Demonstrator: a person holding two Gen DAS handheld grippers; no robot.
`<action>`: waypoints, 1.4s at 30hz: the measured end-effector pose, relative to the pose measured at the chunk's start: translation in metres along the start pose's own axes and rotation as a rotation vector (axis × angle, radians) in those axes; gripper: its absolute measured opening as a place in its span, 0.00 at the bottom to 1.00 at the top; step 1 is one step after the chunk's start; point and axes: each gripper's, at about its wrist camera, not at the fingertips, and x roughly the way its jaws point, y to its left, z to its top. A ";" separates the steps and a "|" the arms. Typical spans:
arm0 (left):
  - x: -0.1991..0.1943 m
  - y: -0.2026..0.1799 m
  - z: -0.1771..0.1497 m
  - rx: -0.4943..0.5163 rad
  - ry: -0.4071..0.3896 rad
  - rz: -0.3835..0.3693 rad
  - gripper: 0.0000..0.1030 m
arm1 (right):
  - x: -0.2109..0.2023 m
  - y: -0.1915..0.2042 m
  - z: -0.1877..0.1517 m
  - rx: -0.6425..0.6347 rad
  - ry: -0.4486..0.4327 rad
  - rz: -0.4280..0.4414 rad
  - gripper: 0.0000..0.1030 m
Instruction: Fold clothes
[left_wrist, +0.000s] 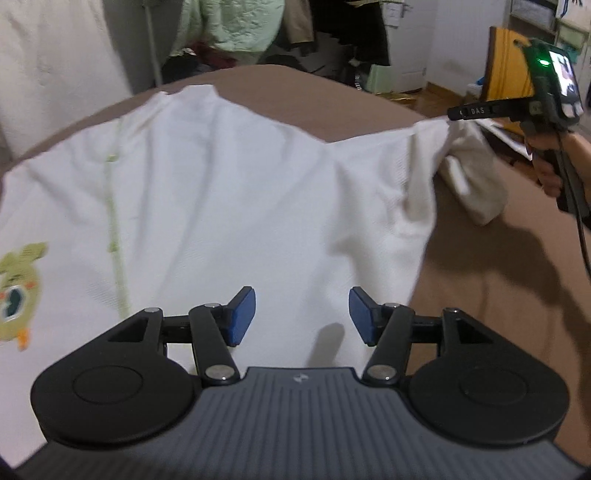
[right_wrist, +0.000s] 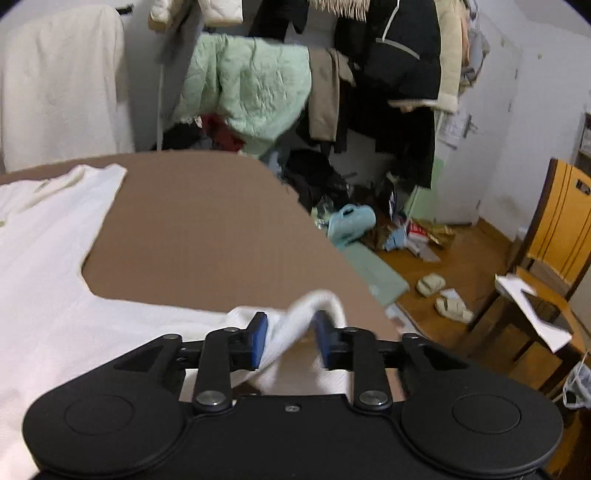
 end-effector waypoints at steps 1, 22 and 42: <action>0.004 -0.006 0.004 0.005 -0.002 -0.007 0.54 | -0.006 -0.005 0.000 0.011 -0.003 0.038 0.36; 0.017 -0.020 0.011 -0.008 -0.037 -0.013 0.65 | -0.037 0.003 -0.058 -0.115 0.031 -0.157 0.05; 0.064 -0.034 0.047 0.015 -0.002 0.194 0.06 | -0.031 -0.002 -0.003 0.327 0.267 0.480 0.63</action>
